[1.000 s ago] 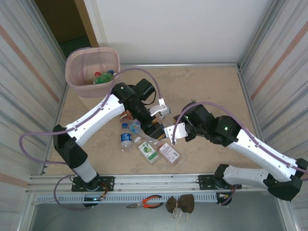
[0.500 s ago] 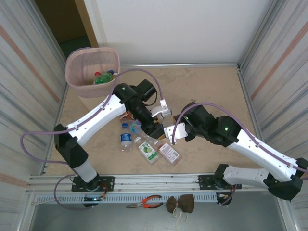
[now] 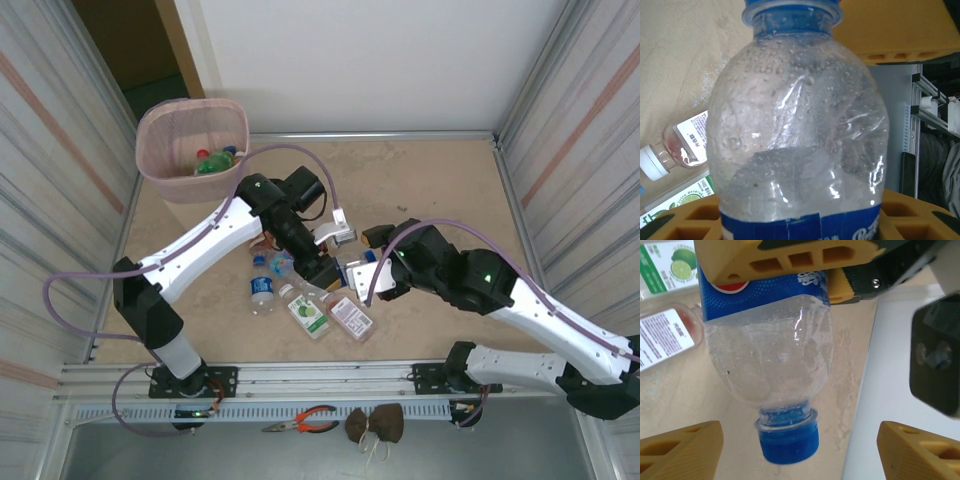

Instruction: Put the plastic bottles in the bin

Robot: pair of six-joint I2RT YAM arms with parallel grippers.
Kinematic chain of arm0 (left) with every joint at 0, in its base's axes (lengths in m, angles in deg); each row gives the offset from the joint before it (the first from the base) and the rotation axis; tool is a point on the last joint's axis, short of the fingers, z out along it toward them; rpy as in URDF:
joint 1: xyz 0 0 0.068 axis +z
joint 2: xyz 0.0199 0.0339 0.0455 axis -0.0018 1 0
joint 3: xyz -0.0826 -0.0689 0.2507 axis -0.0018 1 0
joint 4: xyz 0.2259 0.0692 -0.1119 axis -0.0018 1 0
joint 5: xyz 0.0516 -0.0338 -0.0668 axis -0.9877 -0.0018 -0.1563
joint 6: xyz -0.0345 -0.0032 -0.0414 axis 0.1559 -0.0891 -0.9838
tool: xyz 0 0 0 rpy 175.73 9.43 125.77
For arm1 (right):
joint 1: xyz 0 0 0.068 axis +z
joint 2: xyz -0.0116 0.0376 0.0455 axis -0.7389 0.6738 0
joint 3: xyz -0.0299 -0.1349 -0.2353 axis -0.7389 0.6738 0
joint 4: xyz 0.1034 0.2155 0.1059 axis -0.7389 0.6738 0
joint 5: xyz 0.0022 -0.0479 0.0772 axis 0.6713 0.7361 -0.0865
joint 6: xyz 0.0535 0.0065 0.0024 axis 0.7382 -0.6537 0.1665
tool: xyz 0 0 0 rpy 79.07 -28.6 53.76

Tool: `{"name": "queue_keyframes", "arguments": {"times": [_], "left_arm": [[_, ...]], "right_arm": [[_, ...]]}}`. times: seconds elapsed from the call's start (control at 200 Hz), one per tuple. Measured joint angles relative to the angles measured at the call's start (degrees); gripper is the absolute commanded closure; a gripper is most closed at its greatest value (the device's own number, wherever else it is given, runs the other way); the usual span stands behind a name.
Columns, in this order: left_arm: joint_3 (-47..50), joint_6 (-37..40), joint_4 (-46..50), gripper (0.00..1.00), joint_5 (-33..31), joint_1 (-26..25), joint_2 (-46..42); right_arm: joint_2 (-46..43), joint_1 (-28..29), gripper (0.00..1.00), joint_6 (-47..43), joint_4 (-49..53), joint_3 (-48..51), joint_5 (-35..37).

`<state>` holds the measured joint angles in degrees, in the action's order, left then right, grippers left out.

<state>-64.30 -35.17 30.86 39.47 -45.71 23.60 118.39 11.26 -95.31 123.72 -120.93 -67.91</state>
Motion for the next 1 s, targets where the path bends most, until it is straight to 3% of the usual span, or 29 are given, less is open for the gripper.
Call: {"name": "queue_keyframes", "arguments": {"times": [0.195,0.421,0.731,0.997], "left_arm": [[0.2,0.0,-0.1,0.53,-0.3,0.7,0.0],[1.8,-0.3,-2.0,0.53,-1.0,3.7,-0.1],[3.9,-1.9,-5.9,0.52,-2.7,7.1,-2.2],[3.9,-3.7,-8.9,0.52,-4.5,10.0,-3.5]], "right_arm": [[-1.8,0.9,0.08,11.6,-0.3,1.9,0.4],[-2.0,1.2,0.04,42.0,-7.3,7.2,2.6],[-4.8,1.3,0.04,89.4,-20.0,16.3,4.0],[-8.3,0.4,0.13,111.7,-21.5,16.4,7.1]]}}
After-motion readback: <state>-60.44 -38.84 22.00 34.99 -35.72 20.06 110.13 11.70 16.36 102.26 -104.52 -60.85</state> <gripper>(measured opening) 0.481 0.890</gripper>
